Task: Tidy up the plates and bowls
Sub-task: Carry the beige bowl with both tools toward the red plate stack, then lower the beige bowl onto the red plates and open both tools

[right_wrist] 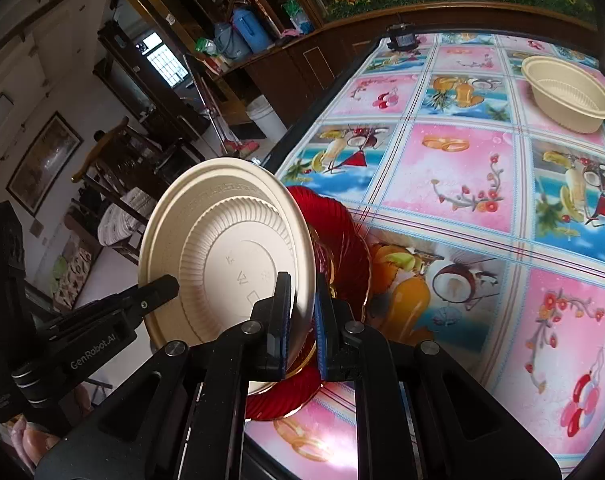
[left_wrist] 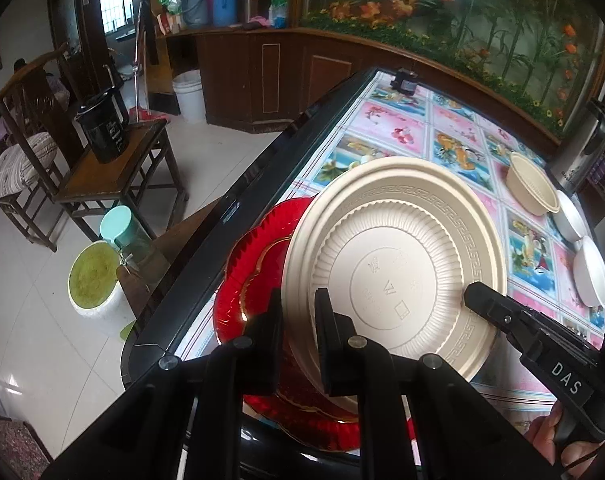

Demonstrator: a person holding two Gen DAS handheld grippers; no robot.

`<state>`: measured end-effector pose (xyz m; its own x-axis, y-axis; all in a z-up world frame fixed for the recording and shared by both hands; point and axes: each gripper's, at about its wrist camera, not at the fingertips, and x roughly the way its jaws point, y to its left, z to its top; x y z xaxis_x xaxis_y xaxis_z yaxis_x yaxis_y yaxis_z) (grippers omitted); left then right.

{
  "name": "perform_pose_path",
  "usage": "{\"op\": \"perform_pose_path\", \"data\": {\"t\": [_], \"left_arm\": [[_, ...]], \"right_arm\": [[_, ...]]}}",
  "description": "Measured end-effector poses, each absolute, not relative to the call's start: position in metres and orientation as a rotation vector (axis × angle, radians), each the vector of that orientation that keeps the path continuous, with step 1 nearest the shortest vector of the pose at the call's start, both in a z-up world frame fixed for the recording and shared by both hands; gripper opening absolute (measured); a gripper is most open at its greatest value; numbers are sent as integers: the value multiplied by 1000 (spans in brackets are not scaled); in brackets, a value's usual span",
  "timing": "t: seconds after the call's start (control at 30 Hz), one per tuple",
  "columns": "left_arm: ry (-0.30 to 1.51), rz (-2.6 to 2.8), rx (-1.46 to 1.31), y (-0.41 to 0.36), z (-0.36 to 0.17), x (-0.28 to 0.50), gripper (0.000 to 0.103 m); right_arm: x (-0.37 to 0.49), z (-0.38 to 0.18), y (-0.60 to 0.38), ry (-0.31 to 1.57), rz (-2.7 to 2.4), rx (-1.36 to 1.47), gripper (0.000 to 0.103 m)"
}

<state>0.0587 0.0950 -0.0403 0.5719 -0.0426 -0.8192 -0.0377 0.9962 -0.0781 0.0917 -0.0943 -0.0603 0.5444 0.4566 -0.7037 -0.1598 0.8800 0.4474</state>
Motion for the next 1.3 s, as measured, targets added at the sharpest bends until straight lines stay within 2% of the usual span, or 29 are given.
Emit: {"op": "perform_pose_path", "data": {"t": [0.63,0.7,0.77,0.83,0.93,1.07,1.3], "left_arm": [[1035,48,-48,99,-65,78,16],[1041,61,-46,102,-66,80,20],[1041,84,-39,104,-64,79,35],[1029,85,-36,105,-63,79,40],[1018,94,-19,104,-58,76,43],[1001,113,-15,105,-52,73,46],[915,156,-26,107,-30,63,46]], "right_arm": [[106,-81,-71,961,334,219,12],[106,-80,-70,965,332,212,12],[106,-79,-70,975,334,201,12],[106,-78,-73,978,341,209,14],[107,-77,-81,985,346,238,19],[107,-80,-85,1025,403,305,19],[97,-69,-106,969,399,322,19]]}}
